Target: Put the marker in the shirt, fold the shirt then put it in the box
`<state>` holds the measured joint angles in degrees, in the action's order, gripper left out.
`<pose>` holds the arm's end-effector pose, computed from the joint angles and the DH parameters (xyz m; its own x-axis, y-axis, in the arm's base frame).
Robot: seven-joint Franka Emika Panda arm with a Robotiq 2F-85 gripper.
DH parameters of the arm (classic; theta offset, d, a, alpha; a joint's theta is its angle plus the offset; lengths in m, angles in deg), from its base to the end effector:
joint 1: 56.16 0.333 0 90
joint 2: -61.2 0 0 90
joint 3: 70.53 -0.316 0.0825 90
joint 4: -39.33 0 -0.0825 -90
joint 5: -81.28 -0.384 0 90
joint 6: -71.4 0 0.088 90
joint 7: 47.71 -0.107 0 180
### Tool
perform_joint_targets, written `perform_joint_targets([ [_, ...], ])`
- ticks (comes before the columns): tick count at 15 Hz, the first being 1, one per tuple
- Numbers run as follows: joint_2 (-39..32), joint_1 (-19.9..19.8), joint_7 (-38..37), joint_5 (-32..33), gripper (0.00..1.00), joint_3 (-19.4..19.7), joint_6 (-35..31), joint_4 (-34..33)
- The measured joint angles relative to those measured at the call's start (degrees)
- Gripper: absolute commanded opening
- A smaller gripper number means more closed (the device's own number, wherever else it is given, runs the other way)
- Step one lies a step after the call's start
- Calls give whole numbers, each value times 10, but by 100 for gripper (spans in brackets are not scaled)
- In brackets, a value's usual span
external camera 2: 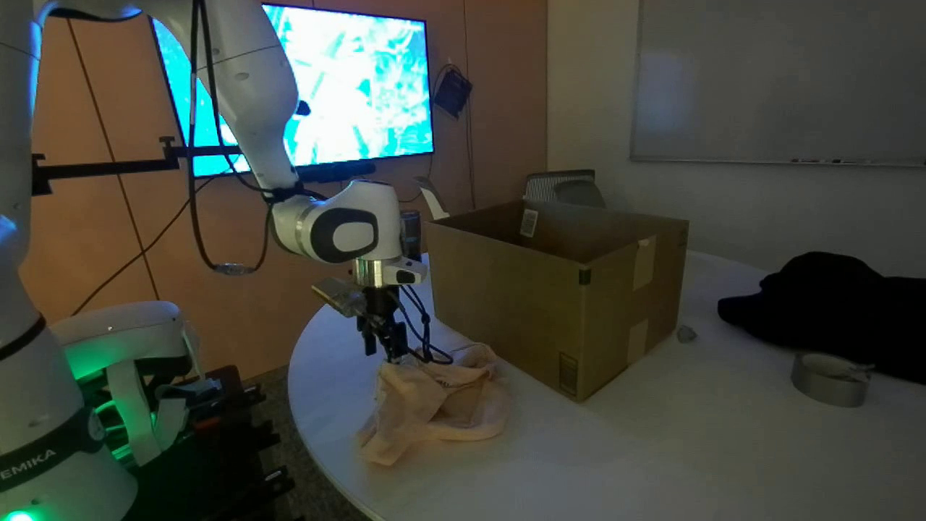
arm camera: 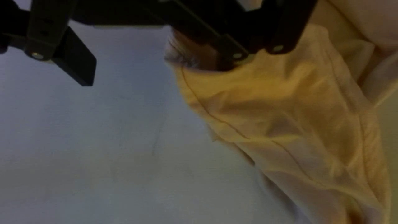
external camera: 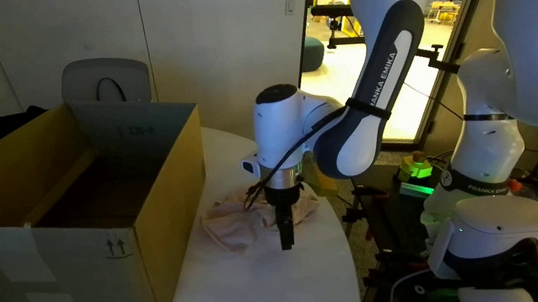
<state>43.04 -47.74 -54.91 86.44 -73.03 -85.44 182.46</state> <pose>0.4483 0.0915 0.1569 0.9865 0.1456 -0.0748 0.1478 -0.9887 0.0249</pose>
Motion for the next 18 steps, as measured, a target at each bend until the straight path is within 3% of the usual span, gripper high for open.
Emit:
perform_joint_targets([
  [9,54,-45,23,-4,100,7,0,34],
  [18,-35,-70,54,-5,100,16,-11,-26],
])
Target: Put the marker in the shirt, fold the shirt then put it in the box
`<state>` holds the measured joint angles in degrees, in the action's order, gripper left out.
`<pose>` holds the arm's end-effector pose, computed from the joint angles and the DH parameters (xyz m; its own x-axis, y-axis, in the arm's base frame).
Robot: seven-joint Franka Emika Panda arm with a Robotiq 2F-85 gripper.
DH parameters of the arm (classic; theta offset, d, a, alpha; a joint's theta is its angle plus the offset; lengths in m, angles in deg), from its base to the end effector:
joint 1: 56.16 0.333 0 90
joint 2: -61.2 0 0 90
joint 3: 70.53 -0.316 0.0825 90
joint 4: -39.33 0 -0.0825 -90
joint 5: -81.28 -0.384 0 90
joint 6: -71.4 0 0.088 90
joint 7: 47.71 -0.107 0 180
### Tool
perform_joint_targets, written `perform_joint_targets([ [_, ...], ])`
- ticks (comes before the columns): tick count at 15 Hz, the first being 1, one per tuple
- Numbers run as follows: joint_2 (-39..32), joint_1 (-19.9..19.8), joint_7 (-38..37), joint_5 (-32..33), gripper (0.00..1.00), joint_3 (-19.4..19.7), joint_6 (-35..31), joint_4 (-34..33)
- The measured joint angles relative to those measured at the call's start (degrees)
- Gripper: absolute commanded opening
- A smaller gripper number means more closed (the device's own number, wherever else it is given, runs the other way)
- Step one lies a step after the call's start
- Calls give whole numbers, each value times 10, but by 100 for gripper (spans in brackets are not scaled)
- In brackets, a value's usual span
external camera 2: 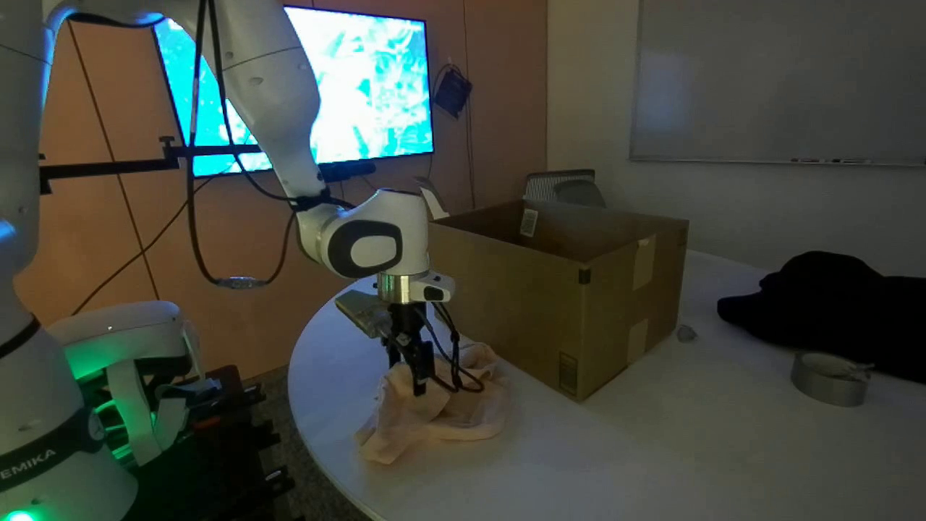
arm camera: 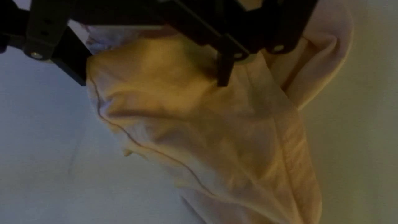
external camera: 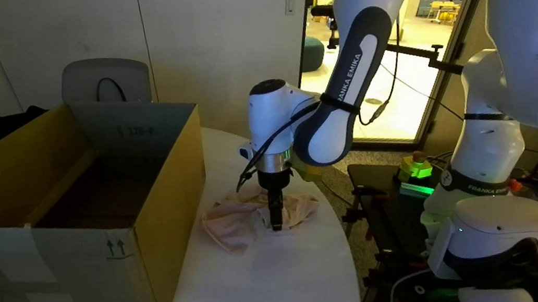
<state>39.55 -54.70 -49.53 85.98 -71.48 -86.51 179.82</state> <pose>0.4687 0.0237 0.1429 0.9936 0.0854 -0.0736 0.0872 -0.9960 0.0214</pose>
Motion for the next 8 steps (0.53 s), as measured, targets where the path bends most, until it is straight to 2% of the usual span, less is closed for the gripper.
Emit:
perform_joint_targets([
  [5,-75,-18,13,0,100,0,-5,-54],
  [8,-96,-27,18,-4,100,-1,-2,-72],
])
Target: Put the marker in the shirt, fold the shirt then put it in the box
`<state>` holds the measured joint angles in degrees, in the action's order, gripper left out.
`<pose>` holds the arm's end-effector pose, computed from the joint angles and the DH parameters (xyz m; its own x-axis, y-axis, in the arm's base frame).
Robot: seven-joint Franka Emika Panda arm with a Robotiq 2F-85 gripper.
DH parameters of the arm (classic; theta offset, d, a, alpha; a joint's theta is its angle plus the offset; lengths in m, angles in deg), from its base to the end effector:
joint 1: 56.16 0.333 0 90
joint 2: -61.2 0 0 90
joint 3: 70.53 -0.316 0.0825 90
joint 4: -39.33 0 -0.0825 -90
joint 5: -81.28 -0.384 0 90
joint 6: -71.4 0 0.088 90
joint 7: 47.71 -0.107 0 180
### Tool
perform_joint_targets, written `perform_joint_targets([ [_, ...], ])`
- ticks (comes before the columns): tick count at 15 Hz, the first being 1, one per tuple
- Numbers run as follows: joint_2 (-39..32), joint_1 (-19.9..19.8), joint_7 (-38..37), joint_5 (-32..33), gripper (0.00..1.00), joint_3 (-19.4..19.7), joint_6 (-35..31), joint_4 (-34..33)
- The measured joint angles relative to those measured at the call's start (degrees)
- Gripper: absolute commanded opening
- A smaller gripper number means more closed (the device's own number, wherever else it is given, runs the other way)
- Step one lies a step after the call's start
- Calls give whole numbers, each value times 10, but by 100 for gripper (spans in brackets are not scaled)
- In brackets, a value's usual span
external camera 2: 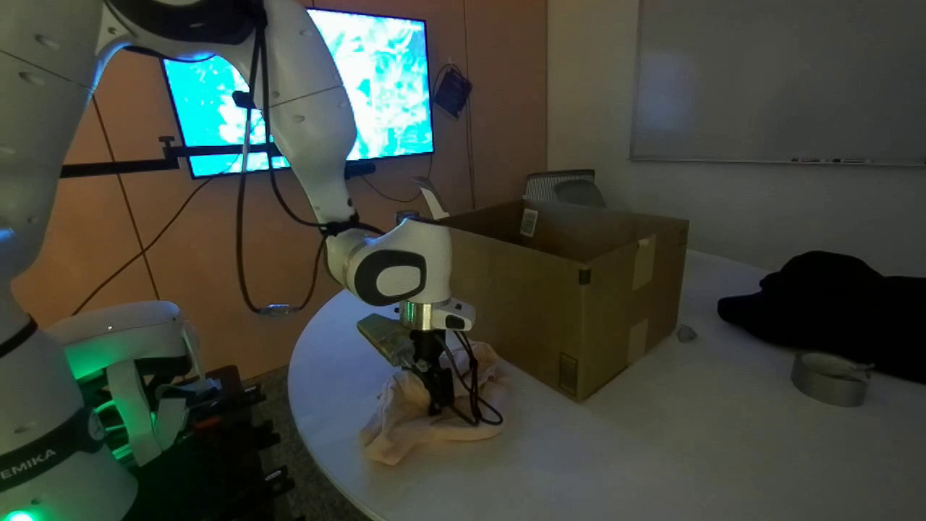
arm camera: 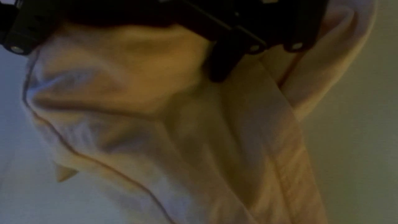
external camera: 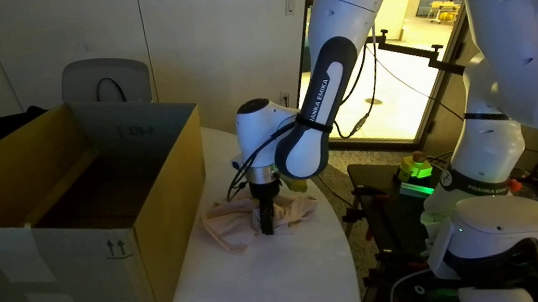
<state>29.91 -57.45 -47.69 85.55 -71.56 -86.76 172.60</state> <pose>0.4918 0.0018 0.0959 0.9917 0.0634 -0.1114 0.0650 -0.9978 0.0105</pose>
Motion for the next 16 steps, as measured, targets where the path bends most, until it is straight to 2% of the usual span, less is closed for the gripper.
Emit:
perform_joint_targets([
  [1,-3,-1,1,-2,75,0,3,-3],
  [2,-4,-2,2,-4,75,0,7,-6],
  [3,-5,-3,2,-7,69,0,12,-8],
  [9,-2,-12,8,-13,21,0,28,-14],
  [12,2,-15,10,-13,2,1,35,-13],
  [14,4,-16,10,-13,3,1,39,-11],
  [16,10,-17,10,-14,0,1,42,-4],
])
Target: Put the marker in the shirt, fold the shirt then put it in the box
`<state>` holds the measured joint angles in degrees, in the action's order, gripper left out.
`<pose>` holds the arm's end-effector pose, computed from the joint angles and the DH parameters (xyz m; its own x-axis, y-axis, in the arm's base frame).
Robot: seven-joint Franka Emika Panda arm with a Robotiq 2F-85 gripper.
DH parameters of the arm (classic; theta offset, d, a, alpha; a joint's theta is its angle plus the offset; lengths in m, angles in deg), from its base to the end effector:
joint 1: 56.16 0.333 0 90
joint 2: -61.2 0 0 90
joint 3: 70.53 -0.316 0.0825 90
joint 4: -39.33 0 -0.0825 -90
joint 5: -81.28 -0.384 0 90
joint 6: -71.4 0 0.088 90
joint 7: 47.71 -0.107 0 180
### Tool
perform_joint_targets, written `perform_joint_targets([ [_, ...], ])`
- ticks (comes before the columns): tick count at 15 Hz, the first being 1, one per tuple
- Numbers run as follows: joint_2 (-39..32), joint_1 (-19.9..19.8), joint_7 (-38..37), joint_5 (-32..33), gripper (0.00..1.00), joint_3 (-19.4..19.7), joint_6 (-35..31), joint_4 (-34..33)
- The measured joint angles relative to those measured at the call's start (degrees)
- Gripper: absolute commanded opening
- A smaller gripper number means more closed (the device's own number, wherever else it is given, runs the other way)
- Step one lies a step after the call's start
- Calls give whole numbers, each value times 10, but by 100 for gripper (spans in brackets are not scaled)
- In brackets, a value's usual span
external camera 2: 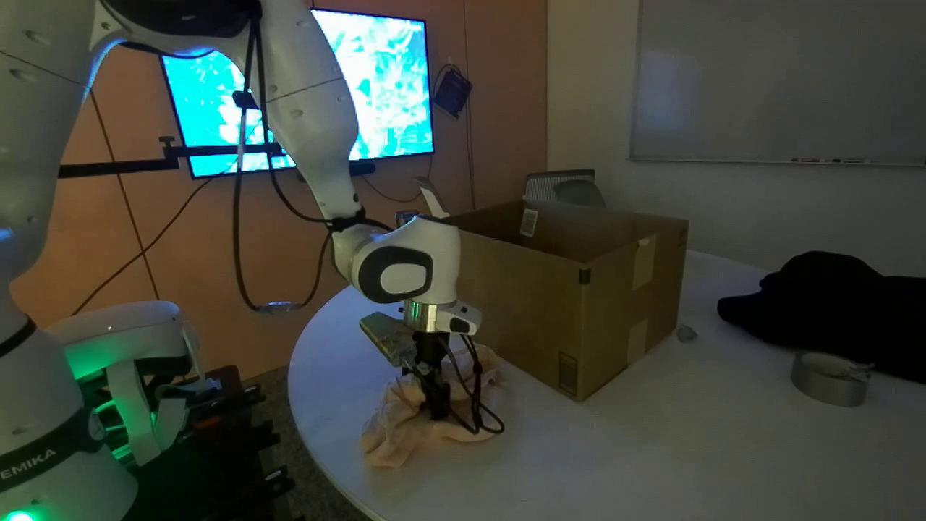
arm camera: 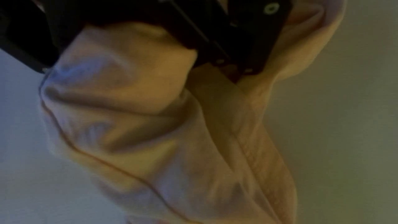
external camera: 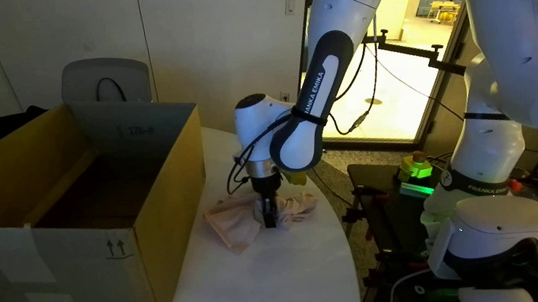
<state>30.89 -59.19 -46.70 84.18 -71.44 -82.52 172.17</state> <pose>0.4904 -0.0157 0.1009 0.9867 0.0257 -0.1604 0.0267 -0.9996 0.0038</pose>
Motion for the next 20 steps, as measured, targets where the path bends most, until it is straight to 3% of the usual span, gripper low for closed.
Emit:
perform_joint_targets([
  [4,45,-6,1,-4,0,0,9,32],
  [11,210,-6,2,-8,0,0,86,94],
  [16,316,18,-20,-24,0,-8,139,94],
  [20,361,42,-56,-27,0,-21,176,61],
])
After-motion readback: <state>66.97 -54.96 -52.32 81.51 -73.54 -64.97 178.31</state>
